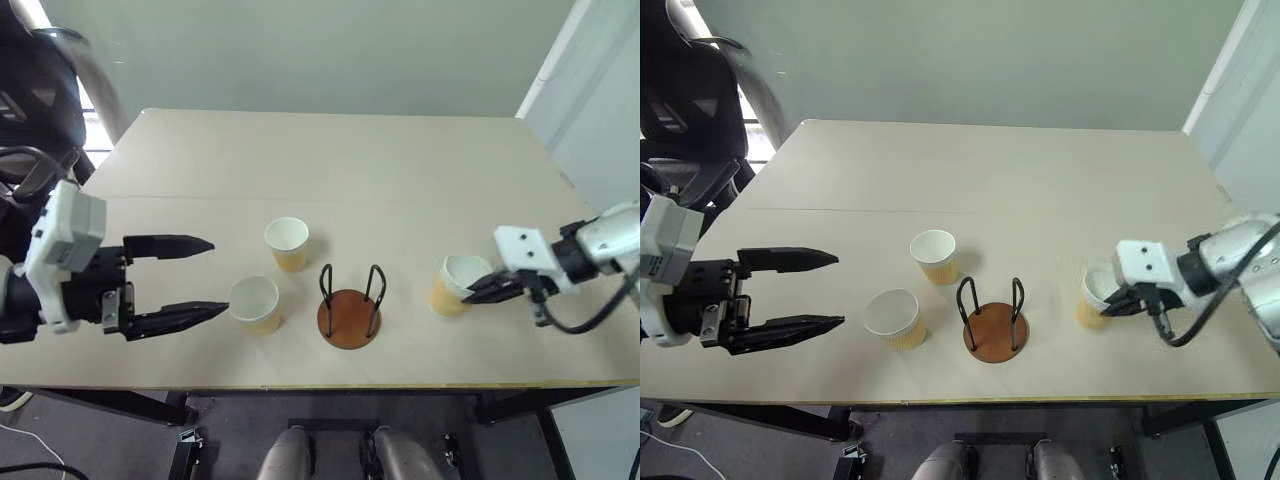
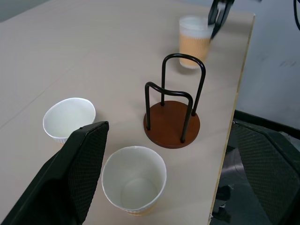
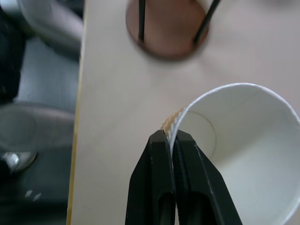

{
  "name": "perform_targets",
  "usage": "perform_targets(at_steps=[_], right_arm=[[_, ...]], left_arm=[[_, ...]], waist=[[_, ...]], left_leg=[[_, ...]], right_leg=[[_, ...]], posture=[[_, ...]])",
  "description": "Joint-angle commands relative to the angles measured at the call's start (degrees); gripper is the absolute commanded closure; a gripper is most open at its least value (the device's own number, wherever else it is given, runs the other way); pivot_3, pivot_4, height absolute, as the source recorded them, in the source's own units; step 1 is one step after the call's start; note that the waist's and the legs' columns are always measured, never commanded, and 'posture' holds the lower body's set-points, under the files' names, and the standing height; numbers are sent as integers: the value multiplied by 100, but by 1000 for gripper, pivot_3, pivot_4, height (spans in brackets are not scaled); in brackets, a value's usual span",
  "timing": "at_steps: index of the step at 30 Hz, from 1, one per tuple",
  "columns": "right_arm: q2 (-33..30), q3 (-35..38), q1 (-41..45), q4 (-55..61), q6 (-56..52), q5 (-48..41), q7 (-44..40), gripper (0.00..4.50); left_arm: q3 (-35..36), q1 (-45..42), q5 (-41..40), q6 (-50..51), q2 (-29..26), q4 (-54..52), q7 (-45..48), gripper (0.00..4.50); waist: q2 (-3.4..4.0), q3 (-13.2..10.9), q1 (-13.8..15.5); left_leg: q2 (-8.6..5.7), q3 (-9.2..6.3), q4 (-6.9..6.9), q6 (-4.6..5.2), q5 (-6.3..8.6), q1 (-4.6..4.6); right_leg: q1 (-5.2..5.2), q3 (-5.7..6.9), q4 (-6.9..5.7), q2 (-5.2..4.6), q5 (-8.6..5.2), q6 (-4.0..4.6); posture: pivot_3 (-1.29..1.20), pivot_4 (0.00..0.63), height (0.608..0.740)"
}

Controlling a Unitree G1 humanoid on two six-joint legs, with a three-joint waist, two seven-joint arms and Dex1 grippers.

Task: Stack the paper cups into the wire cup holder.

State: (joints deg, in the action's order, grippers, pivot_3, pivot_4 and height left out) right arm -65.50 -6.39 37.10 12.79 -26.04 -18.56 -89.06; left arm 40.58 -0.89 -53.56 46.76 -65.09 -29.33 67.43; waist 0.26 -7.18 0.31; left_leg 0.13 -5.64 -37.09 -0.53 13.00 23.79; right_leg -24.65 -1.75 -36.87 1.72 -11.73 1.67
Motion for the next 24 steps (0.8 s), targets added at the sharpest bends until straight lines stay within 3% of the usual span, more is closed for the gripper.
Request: perform_targets(at_steps=[1, 9, 15, 24], right_arm=[[66, 406, 638, -87, -118, -482, -112, 4462], [1276, 126, 1926, 18, -614, -1093, 329, 4462], [1785, -362, 1990, 442, -703, -1085, 342, 4462], [2044, -990, 1936, 321, -208, -652, 106, 4462]], left_arm=[[253, 37, -60, -14, -2, -116, -28, 0], [287, 173, -95, -24, 17, -166, -44, 0], [385, 281, -133, 33, -9, -226, -50, 0], [678, 752, -166, 197, -18, -467, 90, 0]], waist=[[-2, 1, -1], [1, -1, -38], [2, -1, -22], [2, -1, -34]], left_leg=[[0, 0, 0, 0, 0, -3], [2, -1, 2, 6, -6, -28], [3, -2, 4, 6, -3, -24], [5, -2, 3, 3, 2, -23]], right_leg=[[4, 0, 0, 1, -4, 7], [17, -2, -6, 4, -4, 16], [17, 0, -6, 4, -7, 20], [13, 1, -7, 4, -7, 28]], posture=[[0, 150, 740], [0, 150, 740], [0, 150, 740], [0, 150, 740]])
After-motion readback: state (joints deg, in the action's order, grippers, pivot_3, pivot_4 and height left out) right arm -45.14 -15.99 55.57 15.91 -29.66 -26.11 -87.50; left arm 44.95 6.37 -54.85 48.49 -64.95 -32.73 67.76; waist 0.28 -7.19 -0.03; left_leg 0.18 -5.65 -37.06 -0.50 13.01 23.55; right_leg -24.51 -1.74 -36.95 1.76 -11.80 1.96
